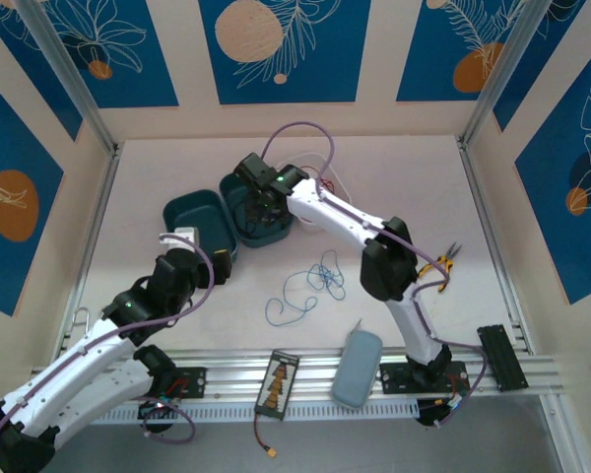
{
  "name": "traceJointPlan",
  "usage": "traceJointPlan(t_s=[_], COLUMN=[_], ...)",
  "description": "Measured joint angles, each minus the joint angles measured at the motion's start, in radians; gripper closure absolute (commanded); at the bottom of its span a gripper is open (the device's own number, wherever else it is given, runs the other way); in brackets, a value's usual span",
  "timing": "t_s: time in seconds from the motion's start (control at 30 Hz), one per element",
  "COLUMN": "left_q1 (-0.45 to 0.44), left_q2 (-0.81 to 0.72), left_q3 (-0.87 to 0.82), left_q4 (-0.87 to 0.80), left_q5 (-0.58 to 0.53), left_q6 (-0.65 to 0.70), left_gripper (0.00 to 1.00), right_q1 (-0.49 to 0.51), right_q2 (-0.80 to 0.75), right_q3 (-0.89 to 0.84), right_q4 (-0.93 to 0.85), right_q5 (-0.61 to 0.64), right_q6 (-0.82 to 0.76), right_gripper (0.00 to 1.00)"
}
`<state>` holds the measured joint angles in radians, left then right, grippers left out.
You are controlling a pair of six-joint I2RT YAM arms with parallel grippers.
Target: Untangle the cables
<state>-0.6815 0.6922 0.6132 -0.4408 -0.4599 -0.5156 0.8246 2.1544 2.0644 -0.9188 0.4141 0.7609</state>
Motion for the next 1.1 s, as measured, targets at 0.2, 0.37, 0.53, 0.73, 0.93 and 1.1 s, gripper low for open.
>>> traceJointPlan(t_s=[0.2, 0.37, 0.53, 0.73, 0.93, 1.1], left_q1=[0.001, 0.003, 0.003, -0.002, -0.022, -0.037], left_q2=[0.042, 0.135, 0.286, 0.447, 0.577, 0.661], left_q3=[0.000, 0.006, 0.047, 0.083, 0.133, 0.157], left_q4=[0.045, 0.087, 0.143, 0.238, 0.281, 0.294], left_q5=[0.078, 0.193, 0.360, 0.523, 0.597, 0.629], left_q6=[0.036, 0.085, 0.130, 0.154, 0.178, 0.206], left_gripper=[0.00, 0.00, 0.00, 0.00, 0.00, 0.06], right_q1=[-0.015, -0.060, -0.104, -0.114, -0.145, -0.171], right_q2=[-0.282, -0.498, -0.666, -0.813, -0.926, -0.977], right_q3=[-0.280, -0.554, -0.789, -0.953, -1.054, -1.105], right_q4=[0.090, 0.145, 0.163, 0.160, 0.136, 0.125], right_q5=[-0.016, -0.022, -0.016, 0.006, 0.016, 0.016], right_q6=[0.008, 0.038, 0.082, 0.129, 0.174, 0.195], right_gripper=[0.34, 0.27, 0.13, 0.01, 0.01, 0.01])
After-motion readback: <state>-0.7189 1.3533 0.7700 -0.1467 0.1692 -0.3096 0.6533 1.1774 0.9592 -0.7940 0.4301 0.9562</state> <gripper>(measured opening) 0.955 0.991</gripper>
